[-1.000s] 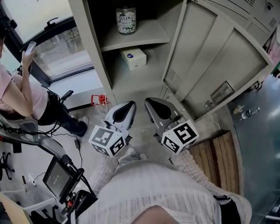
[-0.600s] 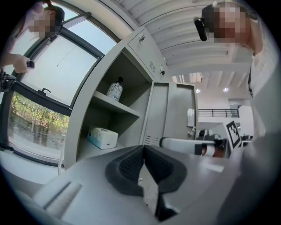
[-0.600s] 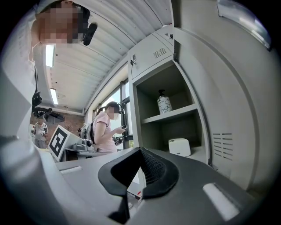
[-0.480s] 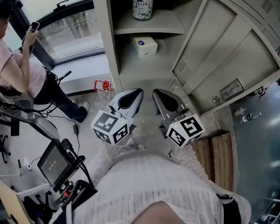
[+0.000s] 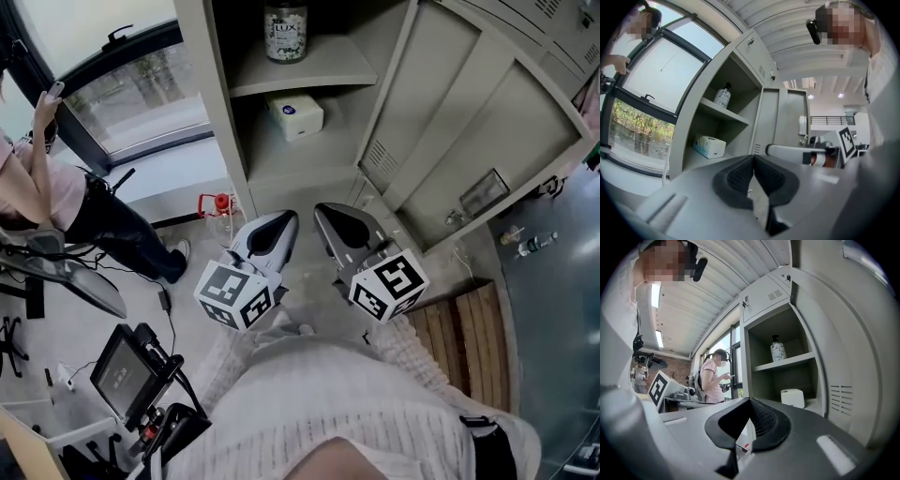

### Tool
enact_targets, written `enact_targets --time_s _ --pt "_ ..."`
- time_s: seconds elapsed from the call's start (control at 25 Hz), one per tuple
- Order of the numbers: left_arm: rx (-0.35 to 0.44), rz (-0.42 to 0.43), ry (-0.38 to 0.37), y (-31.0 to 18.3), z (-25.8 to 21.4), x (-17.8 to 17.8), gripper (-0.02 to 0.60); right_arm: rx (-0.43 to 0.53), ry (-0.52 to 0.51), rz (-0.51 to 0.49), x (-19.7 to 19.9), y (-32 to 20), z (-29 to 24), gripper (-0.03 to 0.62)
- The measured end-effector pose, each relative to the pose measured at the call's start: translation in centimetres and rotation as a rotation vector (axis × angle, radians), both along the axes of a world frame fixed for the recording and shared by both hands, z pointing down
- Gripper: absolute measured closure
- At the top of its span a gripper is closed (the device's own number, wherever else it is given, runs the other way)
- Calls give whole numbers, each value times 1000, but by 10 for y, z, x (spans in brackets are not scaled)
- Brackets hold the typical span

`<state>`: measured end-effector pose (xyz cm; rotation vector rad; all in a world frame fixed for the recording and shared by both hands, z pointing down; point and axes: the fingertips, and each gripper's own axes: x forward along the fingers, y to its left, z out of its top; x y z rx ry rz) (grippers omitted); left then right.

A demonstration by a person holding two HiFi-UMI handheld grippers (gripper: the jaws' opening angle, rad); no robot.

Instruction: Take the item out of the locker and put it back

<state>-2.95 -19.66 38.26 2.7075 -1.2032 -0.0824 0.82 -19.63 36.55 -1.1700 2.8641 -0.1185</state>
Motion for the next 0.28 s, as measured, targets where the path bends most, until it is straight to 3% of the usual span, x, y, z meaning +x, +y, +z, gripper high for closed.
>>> enact_targets --time_s 0.28 --pt "14 7 -22 -3 0 13 574 7 2 11 9 -6 -3 595"
